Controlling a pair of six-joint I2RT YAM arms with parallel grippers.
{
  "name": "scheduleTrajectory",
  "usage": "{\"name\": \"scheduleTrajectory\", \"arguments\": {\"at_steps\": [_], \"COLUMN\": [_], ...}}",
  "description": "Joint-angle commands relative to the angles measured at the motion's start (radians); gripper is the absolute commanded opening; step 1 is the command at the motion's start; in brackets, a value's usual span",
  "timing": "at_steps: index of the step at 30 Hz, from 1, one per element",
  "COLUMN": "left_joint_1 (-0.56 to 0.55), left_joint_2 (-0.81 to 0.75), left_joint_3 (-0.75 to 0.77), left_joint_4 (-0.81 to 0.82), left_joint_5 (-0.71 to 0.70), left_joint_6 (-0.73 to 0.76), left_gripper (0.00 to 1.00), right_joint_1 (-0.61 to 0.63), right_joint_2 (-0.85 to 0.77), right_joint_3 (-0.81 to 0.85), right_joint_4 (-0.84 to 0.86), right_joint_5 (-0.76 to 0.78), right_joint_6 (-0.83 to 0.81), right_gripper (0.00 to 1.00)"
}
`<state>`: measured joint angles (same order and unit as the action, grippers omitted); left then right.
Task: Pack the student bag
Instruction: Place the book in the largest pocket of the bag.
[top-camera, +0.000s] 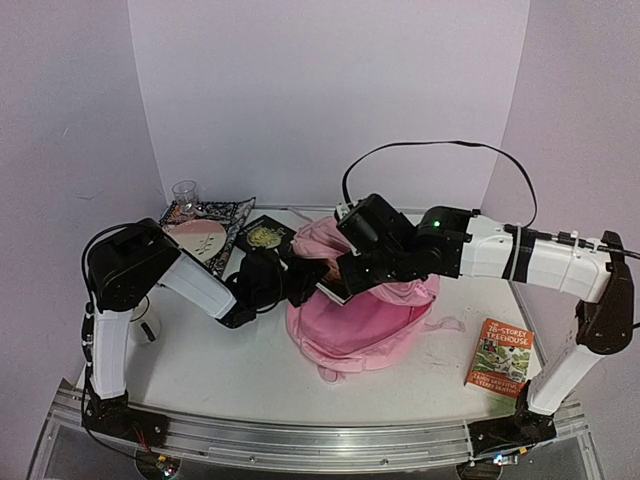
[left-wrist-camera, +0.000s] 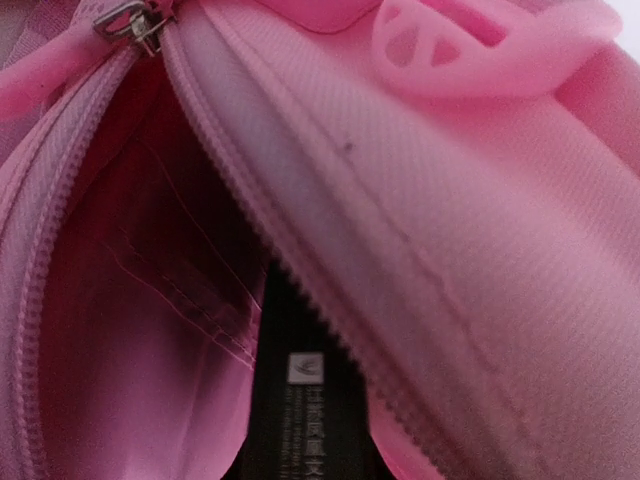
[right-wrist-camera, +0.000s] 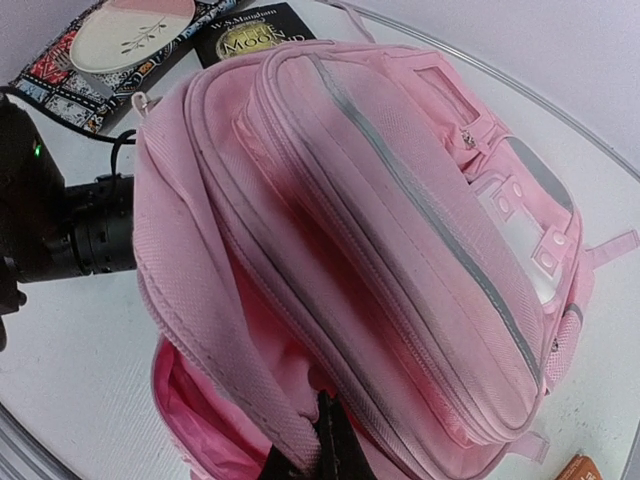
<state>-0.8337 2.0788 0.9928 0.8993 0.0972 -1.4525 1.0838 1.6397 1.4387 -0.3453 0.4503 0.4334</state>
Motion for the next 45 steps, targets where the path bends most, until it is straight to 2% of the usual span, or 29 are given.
{"name": "scheduleTrajectory", "arguments": {"at_steps": [1, 8, 11, 18, 21, 23, 28, 32, 38, 42, 45], "left_joint_1": [-0.037, -0.087, -0.102, -0.137, -0.147, -0.152, -0.182, -0.199, -0.208, -0.193, -0.147], "left_joint_2": [0.013, 0.067, 0.058, -0.037, -0.082, -0.103, -0.175, -0.245, -0.418, -0.53, -0.563], "left_joint_3": [0.062, 0.093, 0.111, 0.101, 0.086, 0.078, 0.044, -0.004, -0.134, -0.22, -0.227], "left_joint_4": [0.197, 0.171, 0.083, -0.167, -0.24, -0.278, -0.362, -0.389, -0.419, -0.481, -0.56], "left_joint_5": [-0.066, -0.094, -0.129, -0.201, -0.224, -0.227, -0.243, -0.201, -0.164, -0.203, -0.225], "left_joint_6": [0.079, 0.167, 0.233, 0.404, 0.46, 0.484, 0.546, 0.578, 0.606, 0.625, 0.644], "left_gripper": [0.16, 0.4, 0.49, 0.8, 0.89, 0.98, 1.0, 0.99, 0.99, 0.99, 0.99], "right_joint_1": [0.014, 0.014, 0.013, -0.023, -0.043, -0.055, -0.09, -0.112, -0.162, -0.189, -0.197], "right_joint_2": [0.0, 0.026, 0.035, 0.023, 0.025, 0.023, 0.011, 0.006, -0.015, -0.054, -0.085], "right_joint_3": [0.047, 0.047, 0.042, 0.003, -0.012, -0.023, -0.057, -0.078, -0.158, -0.239, -0.303], "right_joint_4": [0.091, 0.091, 0.091, 0.087, 0.086, 0.086, 0.085, 0.084, 0.085, 0.091, 0.107], "right_joint_5": [0.088, 0.13, 0.15, 0.209, 0.222, 0.228, 0.228, 0.231, 0.246, 0.251, 0.249], "right_joint_6": [0.013, 0.003, -0.003, -0.018, -0.03, -0.03, -0.029, -0.031, -0.041, -0.035, -0.041], "right_gripper": [0.0, 0.0, 0.0, 0.0, 0.0, 0.0, 0.0, 0.0, 0.0, 0.0, 0.0]}}
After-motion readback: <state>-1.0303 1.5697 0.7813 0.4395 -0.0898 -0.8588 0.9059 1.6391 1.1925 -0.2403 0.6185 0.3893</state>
